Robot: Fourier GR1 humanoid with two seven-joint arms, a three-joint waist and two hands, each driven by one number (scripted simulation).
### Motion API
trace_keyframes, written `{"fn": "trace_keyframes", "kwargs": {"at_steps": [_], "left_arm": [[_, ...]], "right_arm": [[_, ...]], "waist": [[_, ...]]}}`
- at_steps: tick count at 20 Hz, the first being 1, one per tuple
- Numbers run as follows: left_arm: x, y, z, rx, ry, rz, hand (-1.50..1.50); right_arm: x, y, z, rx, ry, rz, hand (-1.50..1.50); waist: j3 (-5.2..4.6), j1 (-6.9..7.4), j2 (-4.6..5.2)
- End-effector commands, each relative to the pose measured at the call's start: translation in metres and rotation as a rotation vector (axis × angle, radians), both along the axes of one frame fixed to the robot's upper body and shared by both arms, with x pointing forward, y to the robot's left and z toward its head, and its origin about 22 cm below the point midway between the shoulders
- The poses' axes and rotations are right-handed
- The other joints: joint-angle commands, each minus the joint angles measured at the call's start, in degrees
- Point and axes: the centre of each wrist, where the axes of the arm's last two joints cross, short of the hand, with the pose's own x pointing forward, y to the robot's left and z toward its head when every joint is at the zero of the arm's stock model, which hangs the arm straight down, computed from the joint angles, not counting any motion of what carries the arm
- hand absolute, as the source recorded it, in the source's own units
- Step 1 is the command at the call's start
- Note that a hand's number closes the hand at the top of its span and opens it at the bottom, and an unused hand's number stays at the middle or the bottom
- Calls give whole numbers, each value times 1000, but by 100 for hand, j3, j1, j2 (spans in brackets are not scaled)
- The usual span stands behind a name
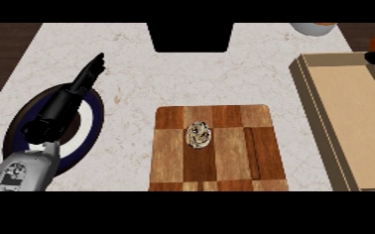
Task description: Pick the squash from the cutting board and place it in the cardboard box
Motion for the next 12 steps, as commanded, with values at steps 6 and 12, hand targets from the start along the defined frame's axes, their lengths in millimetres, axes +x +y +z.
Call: {"fn": "trace_keyframes", "kwargs": {"at_steps": [6, 12], "left_arm": [[6, -2, -16, 1, -11, 5, 0], [7, 6, 4, -5, -9, 6, 0]], "right_arm": [[-33, -54, -34, 183, 273, 28, 150], [-48, -78, -18, 314, 270, 176, -150]], "waist": [[-4, -34, 14], [-2, 3, -4]]}}
